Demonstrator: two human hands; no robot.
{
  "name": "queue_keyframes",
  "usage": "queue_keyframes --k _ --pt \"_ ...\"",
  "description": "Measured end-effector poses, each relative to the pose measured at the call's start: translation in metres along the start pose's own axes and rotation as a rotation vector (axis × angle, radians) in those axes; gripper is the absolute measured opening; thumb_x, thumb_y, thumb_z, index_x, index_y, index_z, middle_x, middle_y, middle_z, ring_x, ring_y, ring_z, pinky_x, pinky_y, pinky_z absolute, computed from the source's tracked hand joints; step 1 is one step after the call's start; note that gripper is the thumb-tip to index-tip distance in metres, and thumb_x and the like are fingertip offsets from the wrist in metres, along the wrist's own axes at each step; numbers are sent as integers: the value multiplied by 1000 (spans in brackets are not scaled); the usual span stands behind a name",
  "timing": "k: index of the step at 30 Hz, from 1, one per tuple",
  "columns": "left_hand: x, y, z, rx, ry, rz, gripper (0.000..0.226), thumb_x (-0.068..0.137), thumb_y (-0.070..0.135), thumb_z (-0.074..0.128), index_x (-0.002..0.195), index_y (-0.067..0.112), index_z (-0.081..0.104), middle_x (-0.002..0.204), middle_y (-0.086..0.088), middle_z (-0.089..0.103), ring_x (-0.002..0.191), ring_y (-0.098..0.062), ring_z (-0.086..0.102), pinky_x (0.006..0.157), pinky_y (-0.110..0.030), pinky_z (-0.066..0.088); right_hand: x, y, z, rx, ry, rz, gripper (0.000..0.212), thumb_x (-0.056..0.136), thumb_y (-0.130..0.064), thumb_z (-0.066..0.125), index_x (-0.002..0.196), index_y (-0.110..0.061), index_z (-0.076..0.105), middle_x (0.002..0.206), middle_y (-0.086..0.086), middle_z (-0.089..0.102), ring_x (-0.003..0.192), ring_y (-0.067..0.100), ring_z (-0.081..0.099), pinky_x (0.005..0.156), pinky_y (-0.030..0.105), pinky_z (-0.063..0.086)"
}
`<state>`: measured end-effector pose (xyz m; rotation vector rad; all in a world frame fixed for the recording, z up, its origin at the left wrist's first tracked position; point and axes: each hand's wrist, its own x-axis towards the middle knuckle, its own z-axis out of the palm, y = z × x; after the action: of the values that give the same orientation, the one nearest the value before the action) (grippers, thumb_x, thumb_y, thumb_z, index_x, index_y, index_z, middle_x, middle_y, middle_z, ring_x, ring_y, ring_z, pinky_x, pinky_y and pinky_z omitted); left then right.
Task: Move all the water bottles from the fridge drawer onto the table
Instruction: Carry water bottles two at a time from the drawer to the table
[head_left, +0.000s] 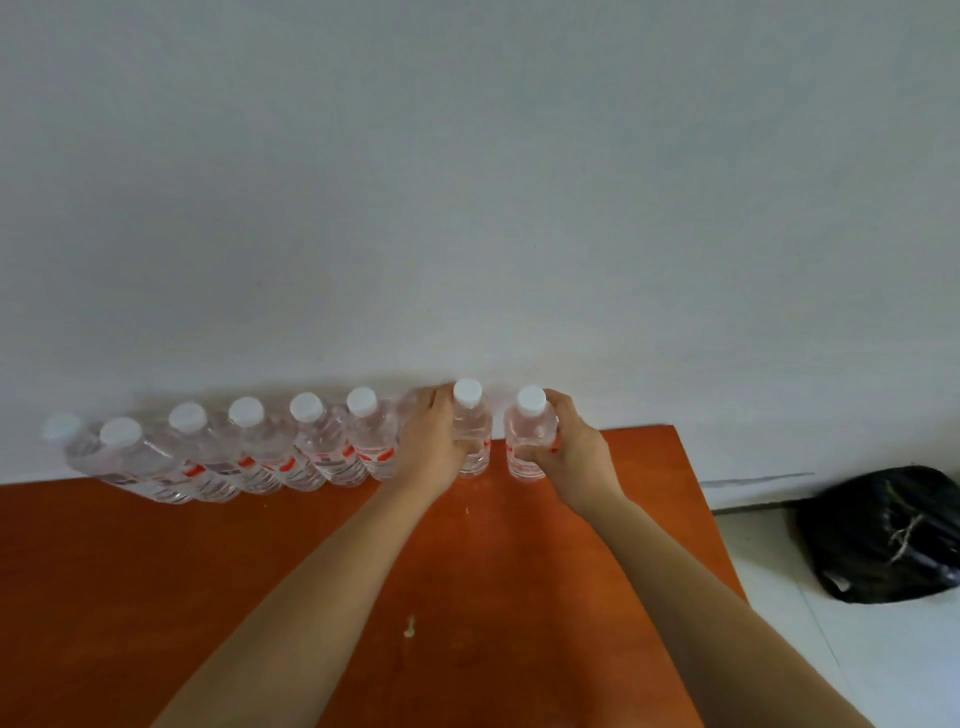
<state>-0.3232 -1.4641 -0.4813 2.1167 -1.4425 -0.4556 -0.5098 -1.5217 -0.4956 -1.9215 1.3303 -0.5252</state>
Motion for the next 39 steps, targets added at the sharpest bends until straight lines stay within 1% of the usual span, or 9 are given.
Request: queue_keyframes --k 4,9,13,20,24,28,30,33,39 --pt "18 -6 -2 167 -22 -1 67 75 25 81 134 19 49 129 -2 57 122 -23 53 98 -37 47 23 1 17 54 -40 4 65 87 -20 74 136 -40 37 108 -15 61 98 14 63 73 22 49" --pt "20 -11 -7 465 3 9 69 74 35 82 130 15 49 127 -2 58 121 -25 50 105 -39 40 31 2 36 108 -23 3 67 88 -18 74 137 -41 34 124 -10 62 104 17 64 79 27 54" --pt "17 -9 -6 481 31 48 68 75 18 80 131 12 43 126 -7 58 119 -28 51 99 -38 40 33 2 38 36 -40 -42 74 87 -19 76 145 -33 32 141 1 50 123 19 53 94 32 49" --pt "11 -13 -14 575 41 46 60 74 23 80 123 11 47 116 -8 62 110 -29 53 96 -41 39 32 -5 43 22 -68 -79 72 90 -16 72 145 -31 29 142 5 50 127 23 53 97 34 49" --pt "6 -7 -19 605 41 60 70 78 24 78 135 8 41 122 -11 61 113 -30 53 97 -42 40 27 -10 48 0 -97 -71 74 93 -11 67 151 -22 22 151 10 33 135 26 42 99 25 37" --pt "-1 0 -27 508 25 107 80 85 29 74 148 10 29 138 -10 52 128 -29 46 104 -43 37 22 -18 36 -20 -122 -99 75 95 -13 63 155 -20 19 156 8 27 143 26 30 112 32 31" --pt "-4 2 -36 451 50 146 71 91 37 64 149 14 30 145 -7 47 134 -26 41 108 -42 34 13 -29 19 -47 -39 -139 66 101 -25 55 156 -21 18 160 8 22 144 27 32 111 35 33" --pt "-14 10 -55 446 174 174 59 99 46 44 149 17 32 156 -9 35 143 -28 32 114 -46 29 -7 -48 -13 -148 223 -189 53 106 -45 36 154 -30 23 163 3 18 144 26 34 108 45 42" --pt "-35 56 -64 325 351 319 60 101 53 30 152 22 31 162 -11 19 150 -31 15 119 -53 19 -52 -56 -75 -280 567 -282 53 105 -49 36 153 -29 28 164 4 18 152 24 18 117 50 31"
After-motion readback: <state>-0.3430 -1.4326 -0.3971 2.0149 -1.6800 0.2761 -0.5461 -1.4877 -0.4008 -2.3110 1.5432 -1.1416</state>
